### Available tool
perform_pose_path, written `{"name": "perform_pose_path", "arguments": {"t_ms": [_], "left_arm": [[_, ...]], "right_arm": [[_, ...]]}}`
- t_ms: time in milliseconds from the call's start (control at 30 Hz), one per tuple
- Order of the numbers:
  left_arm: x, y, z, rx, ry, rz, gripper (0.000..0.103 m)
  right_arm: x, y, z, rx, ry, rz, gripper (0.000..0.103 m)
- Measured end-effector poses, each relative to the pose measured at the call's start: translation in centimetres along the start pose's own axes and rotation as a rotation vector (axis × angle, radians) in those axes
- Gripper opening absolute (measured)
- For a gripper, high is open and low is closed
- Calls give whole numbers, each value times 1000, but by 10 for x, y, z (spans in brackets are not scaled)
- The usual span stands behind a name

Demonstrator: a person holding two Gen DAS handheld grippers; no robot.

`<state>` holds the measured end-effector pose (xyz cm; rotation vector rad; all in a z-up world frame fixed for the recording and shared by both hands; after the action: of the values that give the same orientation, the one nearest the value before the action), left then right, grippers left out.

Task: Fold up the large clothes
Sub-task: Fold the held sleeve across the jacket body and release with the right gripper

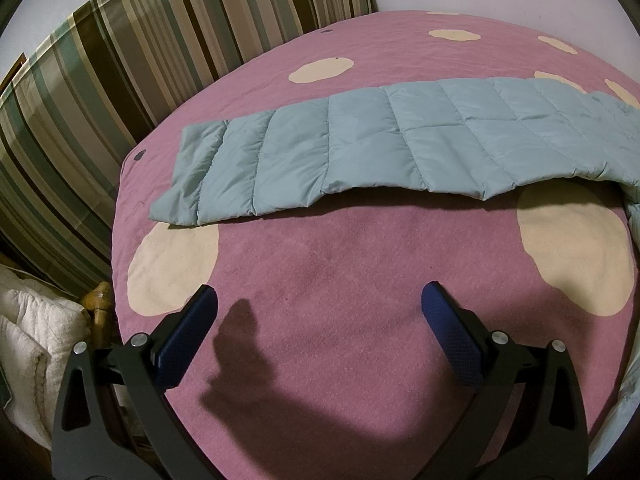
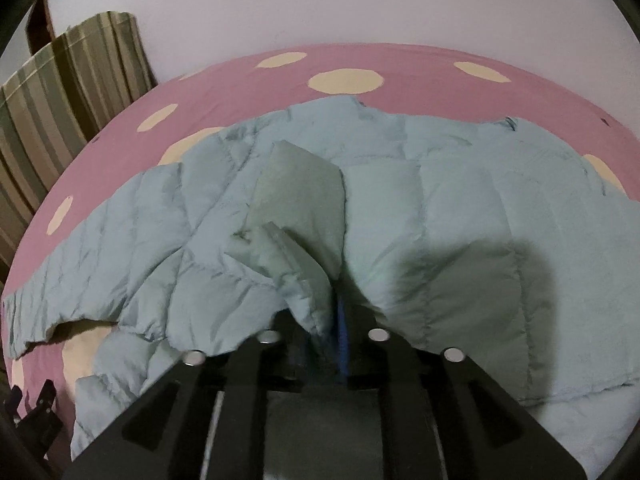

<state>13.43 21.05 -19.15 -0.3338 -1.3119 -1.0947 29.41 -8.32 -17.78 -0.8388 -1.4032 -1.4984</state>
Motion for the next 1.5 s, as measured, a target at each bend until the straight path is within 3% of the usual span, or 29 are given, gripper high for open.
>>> {"name": "perform_pose_path", "arguments": {"t_ms": [33, 100, 267, 300, 400, 500, 633, 733, 900, 1067, 1300, 1500], "left_arm": [[0, 0, 0, 0, 0, 0, 101], [0, 0, 0, 0, 0, 0, 101], [0, 0, 1, 1, -4, 1, 101], [1, 0, -1, 1, -4, 1, 101], [1, 0, 0, 1, -5, 1, 101], [1, 0, 0, 0, -2, 1, 101], [1, 1, 1, -1, 1, 0, 101], [2, 1, 2, -5, 9, -1, 101], [2, 1, 0, -15, 32, -7, 101], [1, 1, 0, -18, 36, -7, 101], [2, 2, 0, -26, 57, -13, 101], [2, 1, -1, -27, 59, -14, 101]], "right_arm": [[2, 0, 2, 13, 25, -1, 44], [8, -4, 10, 52, 90, -3, 51], [53, -19, 10, 87, 166, -51, 51], [65, -22, 2, 75, 170, -72, 46], [101, -31, -48, -8, 158, -134, 36], [121, -40, -118, -143, 85, -169, 31], [123, -55, -220, -360, -35, -172, 16], [103, -60, -258, -428, -31, -106, 9], [52, -68, -278, -469, 43, 12, 5], [65, -54, -272, -436, 26, -9, 5], [74, -19, -297, -472, -4, -91, 6], [35, 1, -307, -473, -33, -11, 6]]}}
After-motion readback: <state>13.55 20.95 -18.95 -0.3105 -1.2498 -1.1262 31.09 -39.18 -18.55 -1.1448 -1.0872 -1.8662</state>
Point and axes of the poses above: each gripper's, at about its wrist camera, not at the fingertips, and x roughly against the way its jaws point, z to its left, y to its top, the point moved 1 cm from there along -x, roughly the way its jaws point, and after that the axes turned 15 degrees about z, right-handed, at the moved point
